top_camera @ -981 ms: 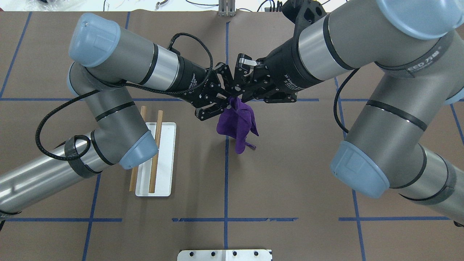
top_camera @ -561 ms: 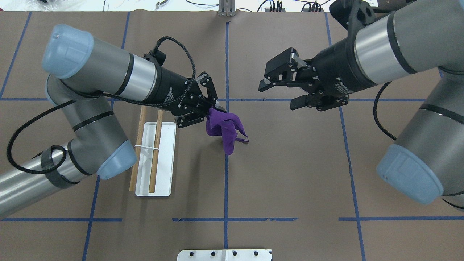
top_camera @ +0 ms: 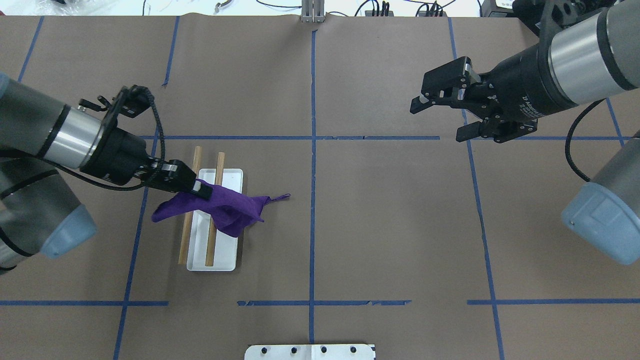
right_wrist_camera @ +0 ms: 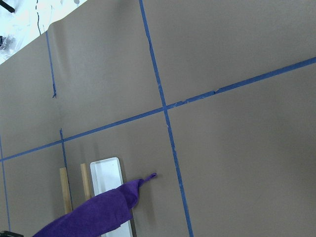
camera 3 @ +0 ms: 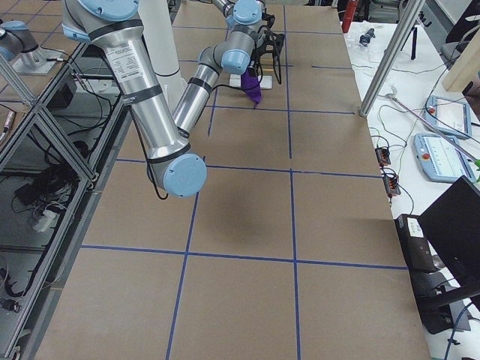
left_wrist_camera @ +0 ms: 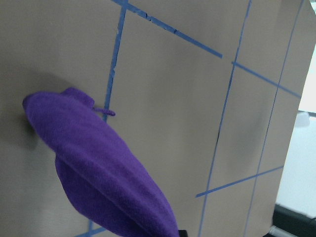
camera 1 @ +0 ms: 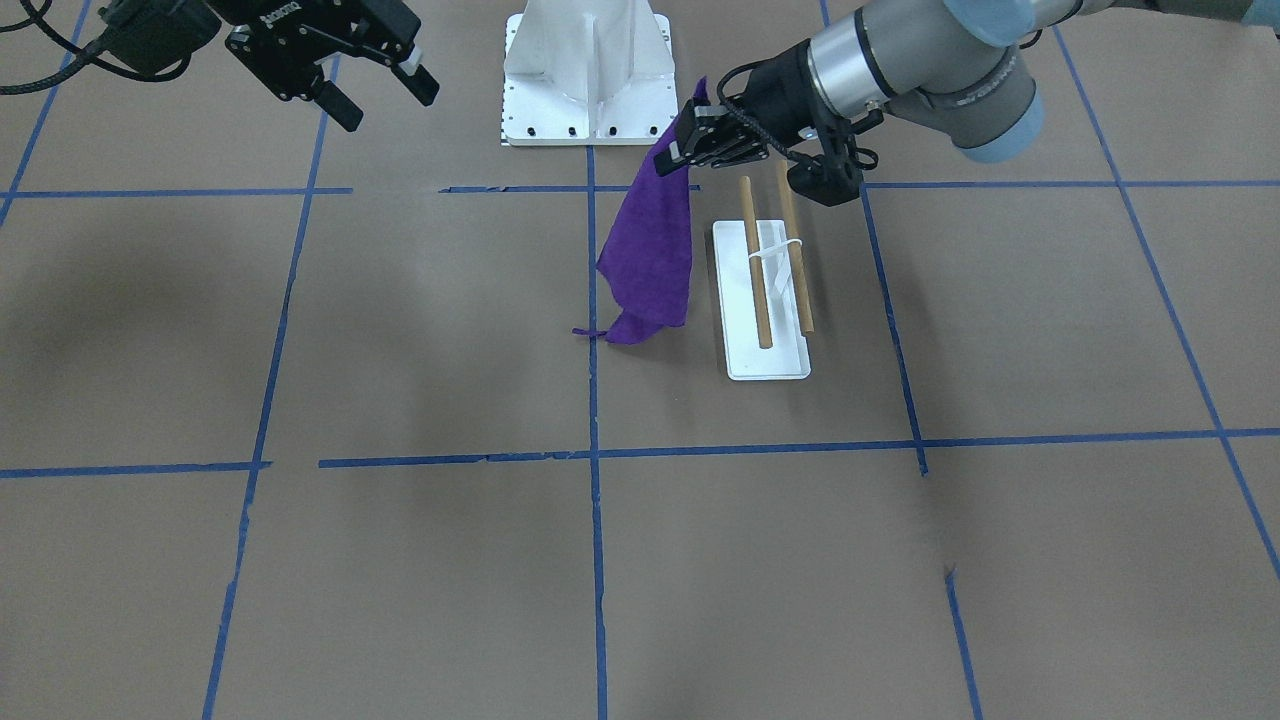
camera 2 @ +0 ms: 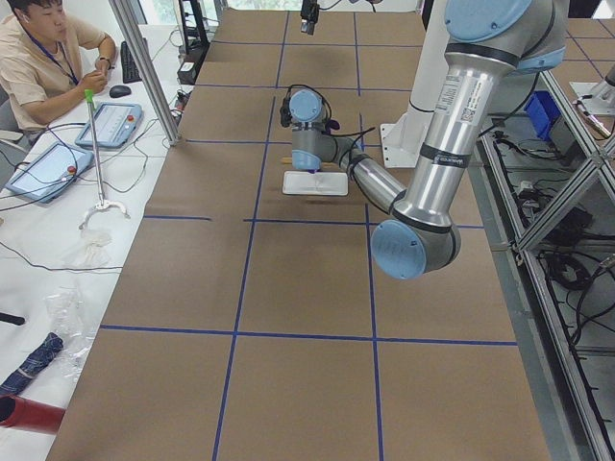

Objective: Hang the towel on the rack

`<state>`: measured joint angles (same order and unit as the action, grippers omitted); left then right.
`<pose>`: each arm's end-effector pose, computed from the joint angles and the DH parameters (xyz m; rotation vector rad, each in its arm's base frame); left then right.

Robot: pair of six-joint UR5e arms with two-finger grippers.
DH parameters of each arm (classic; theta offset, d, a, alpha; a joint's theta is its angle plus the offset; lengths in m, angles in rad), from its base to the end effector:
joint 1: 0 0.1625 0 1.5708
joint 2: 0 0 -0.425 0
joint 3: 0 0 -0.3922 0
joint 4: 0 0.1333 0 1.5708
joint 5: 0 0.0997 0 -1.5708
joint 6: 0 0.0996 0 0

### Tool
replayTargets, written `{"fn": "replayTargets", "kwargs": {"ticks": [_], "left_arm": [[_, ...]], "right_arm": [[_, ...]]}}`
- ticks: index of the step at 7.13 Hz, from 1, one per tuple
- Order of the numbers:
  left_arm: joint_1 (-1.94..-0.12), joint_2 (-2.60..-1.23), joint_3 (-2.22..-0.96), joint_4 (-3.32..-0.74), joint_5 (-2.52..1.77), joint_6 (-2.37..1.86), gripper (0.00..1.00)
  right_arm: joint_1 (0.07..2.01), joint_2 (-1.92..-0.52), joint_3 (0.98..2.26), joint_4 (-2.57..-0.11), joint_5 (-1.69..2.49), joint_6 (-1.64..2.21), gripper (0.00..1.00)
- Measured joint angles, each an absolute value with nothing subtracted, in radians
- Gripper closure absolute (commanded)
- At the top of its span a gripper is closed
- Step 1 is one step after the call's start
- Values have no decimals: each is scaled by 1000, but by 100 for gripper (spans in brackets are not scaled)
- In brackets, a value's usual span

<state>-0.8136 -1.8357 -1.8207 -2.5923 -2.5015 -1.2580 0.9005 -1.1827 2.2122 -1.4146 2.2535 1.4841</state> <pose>0.3153 -0.4114 0.2820 0.1306 1.5534 0.3181 -0.2380 -0.4136 0.1564 0.0107 -1.2806 0.2959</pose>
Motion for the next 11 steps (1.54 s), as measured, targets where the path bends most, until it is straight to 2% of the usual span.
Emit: {"fn": "replayTargets", "kwargs": {"ticks": [2,4,5,6,9,11], "left_arm": [[-898,-1756,-1800,-2597,-2552,-919,100],[-926,-1728,-1754,-2597,-2559,-789,100],[-929,-1721,-1735,-2597,-2559,-774,88],[-929,-1715,-1718,-2597,-2559,-769,1],[-930,-1663,-1678,-2597,-2551,-775,0],[-943,-1619,-1674,-2594,-2530,-781,0]], "right_arm": [[902,-1187,2204,-1414,2252,1476,0],[903,-1188,2198,-1414,2252,1474,0],[907,-1190,2196,-1414,2251,1471,0],[915,-1197,2193,-1414,2251,1466,0],[953,-1287,2163,-1414,2248,1359,0],[1013,-1369,2091,-1414,2251,1176,0]]}}
